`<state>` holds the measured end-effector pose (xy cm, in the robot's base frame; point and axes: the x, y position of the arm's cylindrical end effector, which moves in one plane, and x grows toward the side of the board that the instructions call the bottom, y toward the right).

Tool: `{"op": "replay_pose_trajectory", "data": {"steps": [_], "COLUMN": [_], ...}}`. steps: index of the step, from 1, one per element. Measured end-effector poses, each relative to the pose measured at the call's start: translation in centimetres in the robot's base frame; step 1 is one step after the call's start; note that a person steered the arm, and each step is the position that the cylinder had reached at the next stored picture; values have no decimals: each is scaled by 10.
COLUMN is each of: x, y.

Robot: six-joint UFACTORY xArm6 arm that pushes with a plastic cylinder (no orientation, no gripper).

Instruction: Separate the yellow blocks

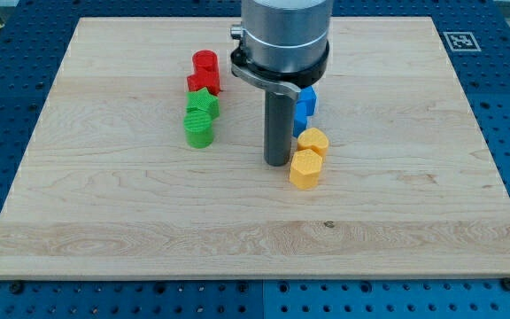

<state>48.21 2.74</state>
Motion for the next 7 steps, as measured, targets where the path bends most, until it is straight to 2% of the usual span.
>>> {"op": "replay_pose_trajectory", "data": {"steps": [3, 5, 7], "x": [5, -1, 18], "y": [54, 64, 94]}}
